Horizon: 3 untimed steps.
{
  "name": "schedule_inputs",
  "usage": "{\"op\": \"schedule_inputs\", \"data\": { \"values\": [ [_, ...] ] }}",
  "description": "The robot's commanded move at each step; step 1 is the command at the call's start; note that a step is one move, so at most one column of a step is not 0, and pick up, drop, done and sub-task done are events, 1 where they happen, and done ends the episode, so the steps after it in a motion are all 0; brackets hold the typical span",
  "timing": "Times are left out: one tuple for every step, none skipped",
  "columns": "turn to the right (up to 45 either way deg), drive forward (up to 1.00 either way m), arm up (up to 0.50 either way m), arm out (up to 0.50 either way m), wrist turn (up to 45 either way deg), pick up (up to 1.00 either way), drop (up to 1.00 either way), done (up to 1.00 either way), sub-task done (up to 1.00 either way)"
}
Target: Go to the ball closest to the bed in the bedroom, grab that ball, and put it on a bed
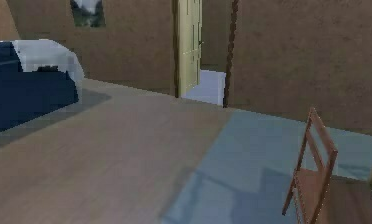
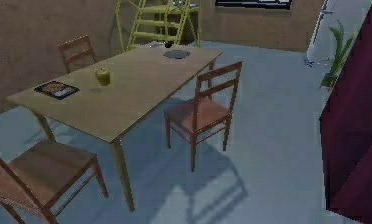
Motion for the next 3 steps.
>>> {"op": "schedule_inputs", "data": {
  "values": [
    [0.0,0.7,0.0,0.0,0.0,0.0,0.0,0.0,0.0],
    [39.0,0.0,0.0,0.0,0.0,0.0,0.0,0.0,0.0],
    [0.0,0.05,0.0,0.0,0.0,0.0,0.0,0.0,0.0]
  ]
}}
